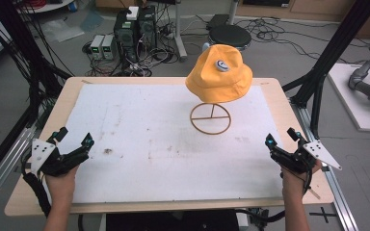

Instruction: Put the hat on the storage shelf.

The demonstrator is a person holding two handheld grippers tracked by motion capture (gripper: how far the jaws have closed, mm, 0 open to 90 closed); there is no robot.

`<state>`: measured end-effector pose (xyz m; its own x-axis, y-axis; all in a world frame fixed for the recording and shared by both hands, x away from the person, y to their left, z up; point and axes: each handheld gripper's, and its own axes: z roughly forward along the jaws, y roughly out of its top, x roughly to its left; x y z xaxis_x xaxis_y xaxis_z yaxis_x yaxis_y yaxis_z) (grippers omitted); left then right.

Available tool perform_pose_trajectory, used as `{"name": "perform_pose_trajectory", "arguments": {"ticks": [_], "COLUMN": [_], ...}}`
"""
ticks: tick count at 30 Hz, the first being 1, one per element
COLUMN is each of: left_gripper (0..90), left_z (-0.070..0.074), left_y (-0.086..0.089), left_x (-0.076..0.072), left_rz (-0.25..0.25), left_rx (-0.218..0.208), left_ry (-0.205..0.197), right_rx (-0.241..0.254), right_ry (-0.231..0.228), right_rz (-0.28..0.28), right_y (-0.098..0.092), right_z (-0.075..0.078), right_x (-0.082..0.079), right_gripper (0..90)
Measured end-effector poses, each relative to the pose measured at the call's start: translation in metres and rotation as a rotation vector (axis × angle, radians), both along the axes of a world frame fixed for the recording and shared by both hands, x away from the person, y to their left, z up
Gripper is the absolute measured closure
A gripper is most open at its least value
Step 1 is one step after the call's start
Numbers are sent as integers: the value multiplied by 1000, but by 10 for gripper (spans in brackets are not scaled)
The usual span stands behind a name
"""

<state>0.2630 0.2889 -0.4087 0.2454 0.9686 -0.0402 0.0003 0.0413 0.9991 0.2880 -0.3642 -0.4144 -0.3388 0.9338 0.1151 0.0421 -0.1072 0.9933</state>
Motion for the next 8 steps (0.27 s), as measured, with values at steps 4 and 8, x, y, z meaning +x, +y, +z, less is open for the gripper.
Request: {"name": "perform_pose_trajectory", "arguments": {"ticks": [4,8], "left_gripper": [154,154], "left_z": [0,0], "left_y": [0,0], "left_x": [0,1], "left_rz": [1,-1], "left_rx": [-4,-6], "left_ry": [3,3], "right_rx": [-5,-12], "right_ry": [1,3], "right_rz": [-4,-9], "right_y": [1,1], "right_z": [0,0], "right_x": [0,0], "right_gripper": [123,123]}}
